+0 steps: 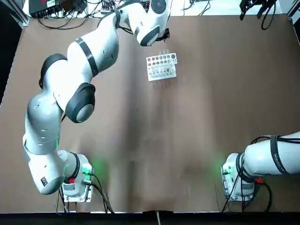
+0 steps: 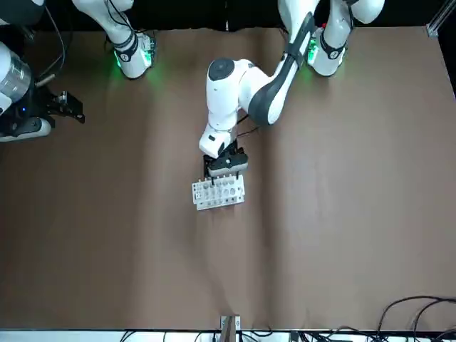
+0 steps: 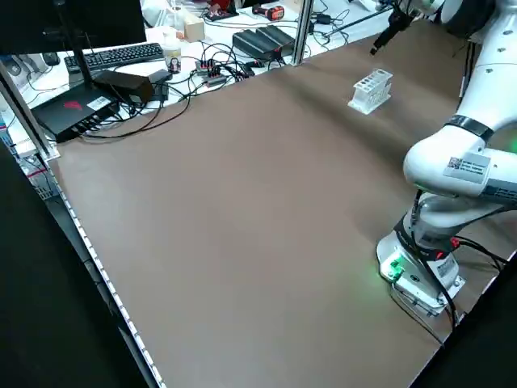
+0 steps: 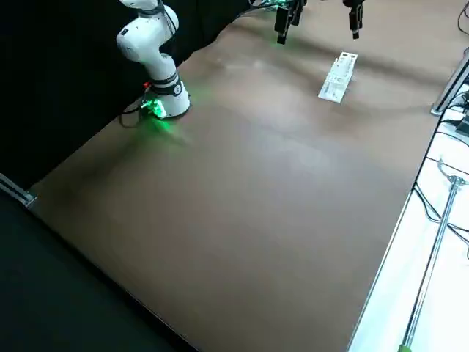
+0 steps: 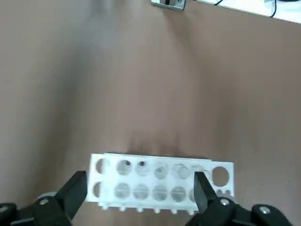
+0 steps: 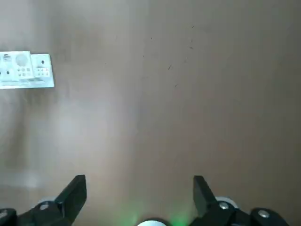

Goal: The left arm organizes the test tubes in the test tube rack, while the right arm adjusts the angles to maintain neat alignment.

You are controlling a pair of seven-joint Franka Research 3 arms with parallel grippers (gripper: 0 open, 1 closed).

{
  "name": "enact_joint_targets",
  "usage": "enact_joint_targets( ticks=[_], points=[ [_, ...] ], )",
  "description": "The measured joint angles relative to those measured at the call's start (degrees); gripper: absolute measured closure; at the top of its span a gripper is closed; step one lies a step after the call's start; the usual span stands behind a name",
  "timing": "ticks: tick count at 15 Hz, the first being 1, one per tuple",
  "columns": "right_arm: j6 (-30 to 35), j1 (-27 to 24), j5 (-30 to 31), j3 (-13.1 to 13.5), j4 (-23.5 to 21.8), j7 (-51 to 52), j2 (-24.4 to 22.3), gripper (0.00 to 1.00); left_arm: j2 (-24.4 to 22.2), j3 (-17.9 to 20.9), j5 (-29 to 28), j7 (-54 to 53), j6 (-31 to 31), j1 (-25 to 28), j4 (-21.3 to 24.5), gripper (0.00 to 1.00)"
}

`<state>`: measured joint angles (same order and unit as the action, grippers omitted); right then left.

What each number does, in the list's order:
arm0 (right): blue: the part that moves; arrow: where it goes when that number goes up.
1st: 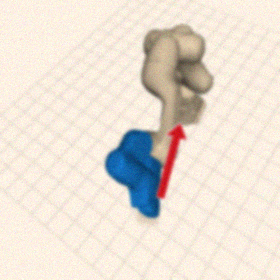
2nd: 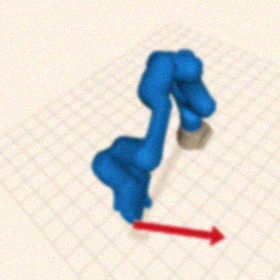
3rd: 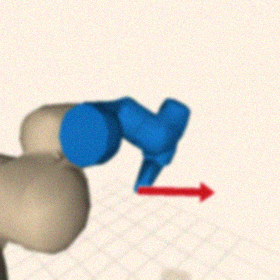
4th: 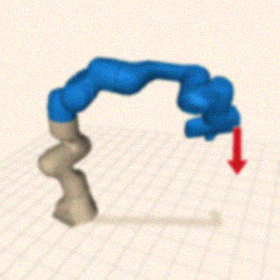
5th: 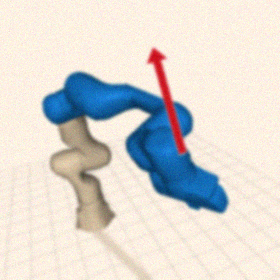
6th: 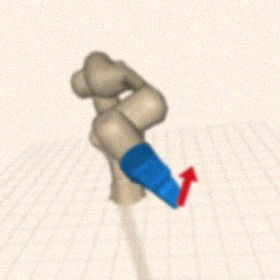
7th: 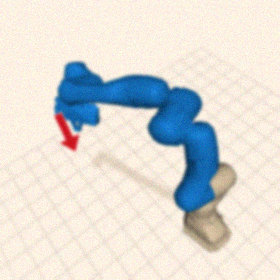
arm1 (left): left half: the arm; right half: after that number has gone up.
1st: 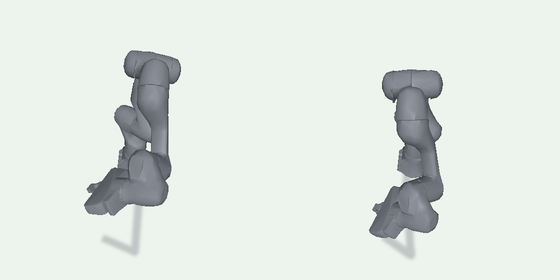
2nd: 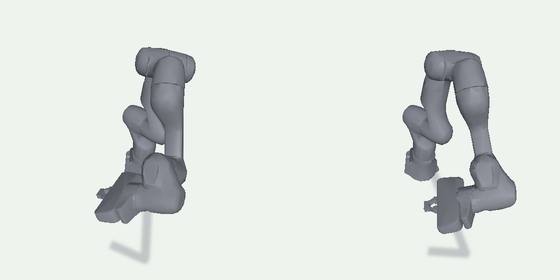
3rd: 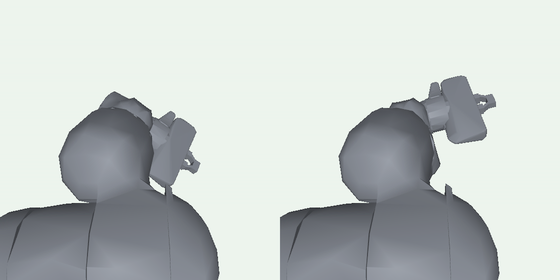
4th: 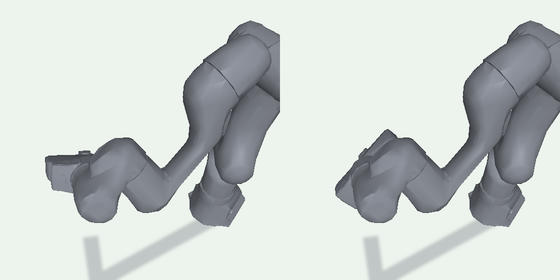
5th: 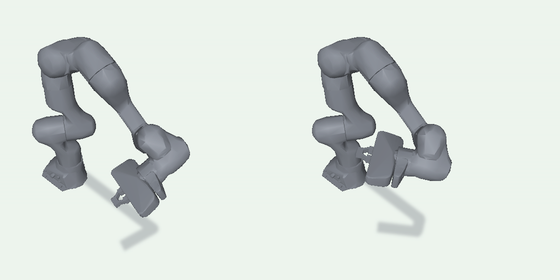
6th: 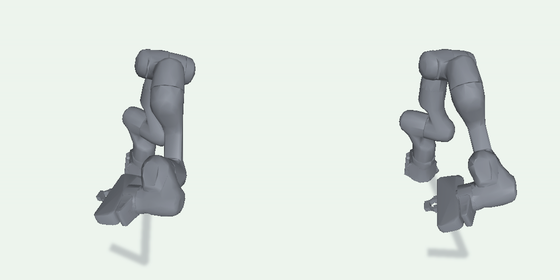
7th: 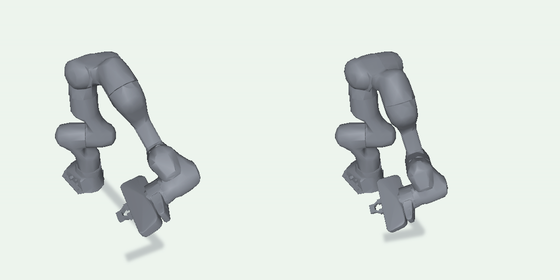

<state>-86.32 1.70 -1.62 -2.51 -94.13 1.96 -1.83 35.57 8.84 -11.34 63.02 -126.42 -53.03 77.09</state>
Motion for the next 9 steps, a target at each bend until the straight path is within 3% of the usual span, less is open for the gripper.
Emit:
enact_joint_targets(
  ticks=[4, 9],
  points=[
    [0.4, 0.0, 0.0, 0.0, 0.0, 0.0, -0.1, 0.00, -5.5, -0.1, 0.9, -7.0, 8.7, 2.3, 0.0, 0.00],
    [0.7, 0.0, 0.0, 0.0, 0.0, 0.0, -0.1, 0.00, -13.2, -0.1, 7.4, -21.0, 21.8, 8.7, 0.1, 0.00]
  ],
)
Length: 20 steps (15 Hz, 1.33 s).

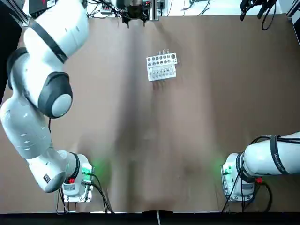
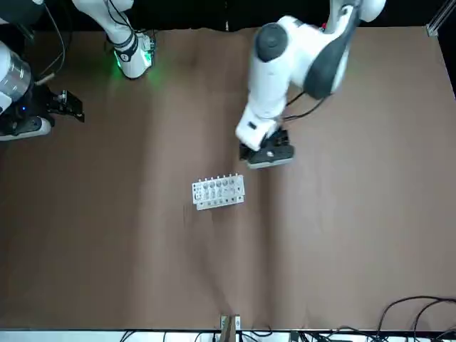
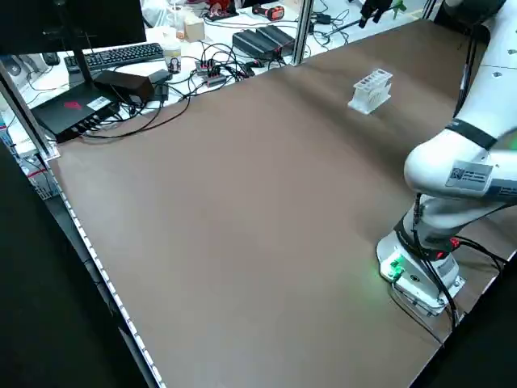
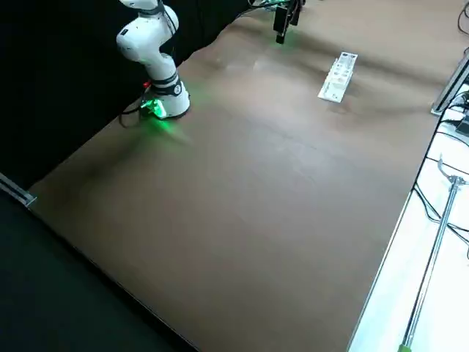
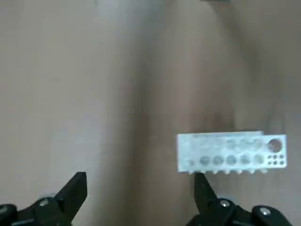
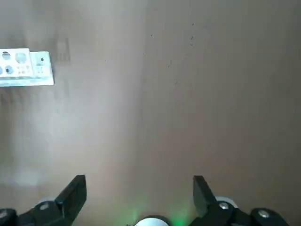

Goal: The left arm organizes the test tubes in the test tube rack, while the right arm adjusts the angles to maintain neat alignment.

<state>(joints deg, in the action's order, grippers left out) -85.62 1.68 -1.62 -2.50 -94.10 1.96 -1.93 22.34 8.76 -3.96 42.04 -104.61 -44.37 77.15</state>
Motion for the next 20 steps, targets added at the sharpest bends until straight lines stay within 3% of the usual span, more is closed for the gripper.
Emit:
enact_joint_targets(
  ticks=[4, 11, 20],
  points=[
    [0.1, 0.0, 0.0, 0.0, 0.0, 0.0, -0.1, 0.00, -4.3, -0.1, 1.0, -9.9, 9.6, 5.2, 0.2, 0.00],
    [0.1, 0.0, 0.0, 0.0, 0.0, 0.0, -0.3, 0.00, -11.4, -0.1, 5.4, -25.6, 19.9, 17.5, 0.8, 0.00],
    [0.1, -0.1, 0.0, 0.1, 0.0, 0.0, -0.3, 0.00, -26.3, -0.1, 5.6, -39.4, 21.5, 32.0, 14.0, 0.00]
  ],
)
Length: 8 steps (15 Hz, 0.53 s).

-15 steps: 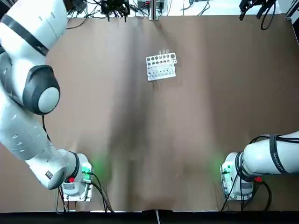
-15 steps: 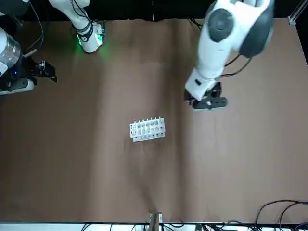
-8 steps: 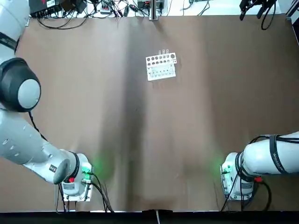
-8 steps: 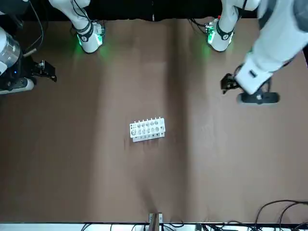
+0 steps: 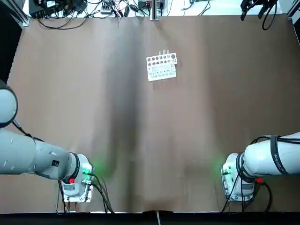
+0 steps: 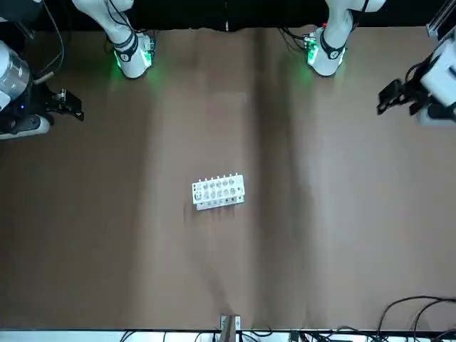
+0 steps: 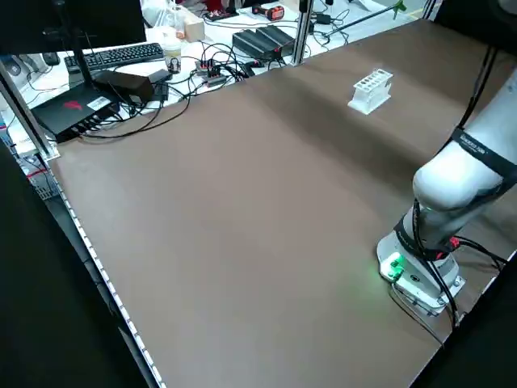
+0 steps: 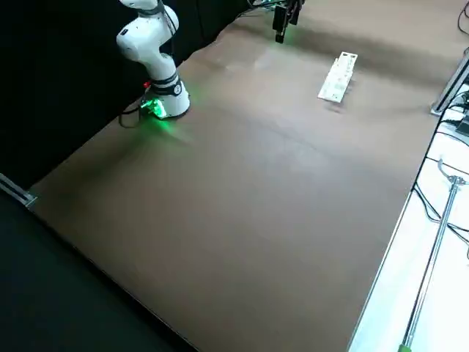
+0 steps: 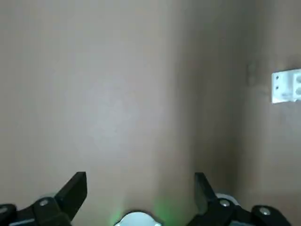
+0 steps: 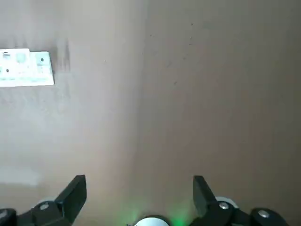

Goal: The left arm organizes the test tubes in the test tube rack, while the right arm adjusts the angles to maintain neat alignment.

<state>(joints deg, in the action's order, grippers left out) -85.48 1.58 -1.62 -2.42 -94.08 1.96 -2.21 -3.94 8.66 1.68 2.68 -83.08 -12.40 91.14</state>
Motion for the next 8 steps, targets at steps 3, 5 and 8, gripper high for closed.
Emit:
enact_joint_targets(
  ticks=[3, 5, 8],
  points=[
    [0.0, -0.1, 0.0, 0.0, 0.0, 0.0, 0.0, 0.00, -3.7, 0.0, 0.0, -2.3, -0.1, 3.0, 2.9, 0.00],
    [0.0, -0.1, 0.0, 0.0, 0.0, 0.0, 0.0, 0.00, -3.9, -0.3, 0.1, -2.5, -0.3, 4.1, 2.7, 0.00],
    [0.0, -0.1, 0.0, 0.0, 0.0, 0.0, 0.0, 0.00, -3.4, -3.8, 0.9, -2.5, -0.7, 8.7, 2.4, 0.00]
  ],
)
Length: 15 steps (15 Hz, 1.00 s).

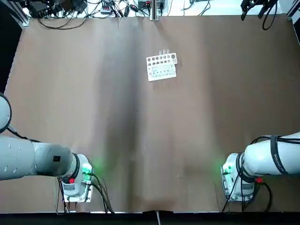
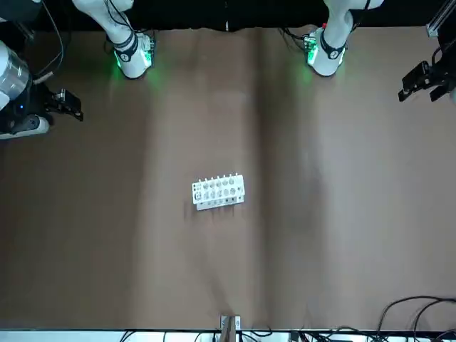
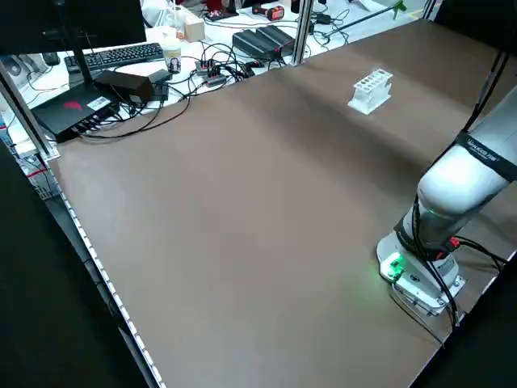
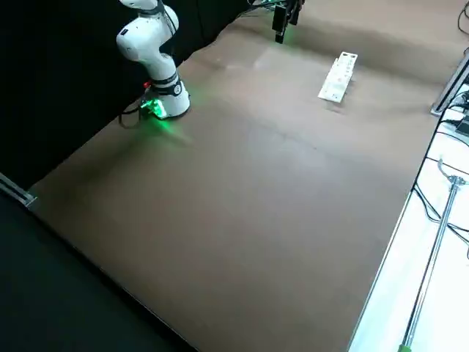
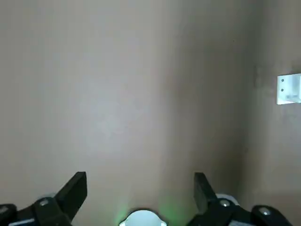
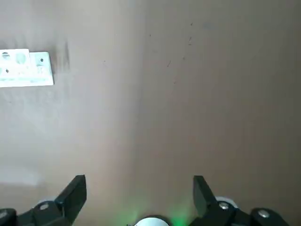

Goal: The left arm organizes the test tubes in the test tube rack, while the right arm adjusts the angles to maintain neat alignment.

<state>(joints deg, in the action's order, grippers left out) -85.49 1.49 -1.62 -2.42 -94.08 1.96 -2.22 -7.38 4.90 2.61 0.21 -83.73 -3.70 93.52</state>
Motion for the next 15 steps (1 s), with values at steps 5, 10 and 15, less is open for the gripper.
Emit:
enact_joint_targets(
  ticks=[5, 10, 15],
  points=[
    [0.0, 0.0, 0.0, 0.0, 0.0, 0.0, 0.0, 0.00, 1.8, -2.4, 0.2, 0.4, -0.3, 3.4, -0.5, 0.00],
    [0.0, 0.0, 0.0, 0.0, 0.0, 0.0, 0.0, 0.00, 3.3, -2.6, 0.6, 0.6, -0.5, 4.3, -2.2, 0.00],
    [0.0, 0.0, 0.0, 0.0, 0.0, 0.0, 0.0, 0.00, 3.3, -2.6, 0.7, 0.9, -0.5, 4.4, -2.7, 0.00]
  ],
)
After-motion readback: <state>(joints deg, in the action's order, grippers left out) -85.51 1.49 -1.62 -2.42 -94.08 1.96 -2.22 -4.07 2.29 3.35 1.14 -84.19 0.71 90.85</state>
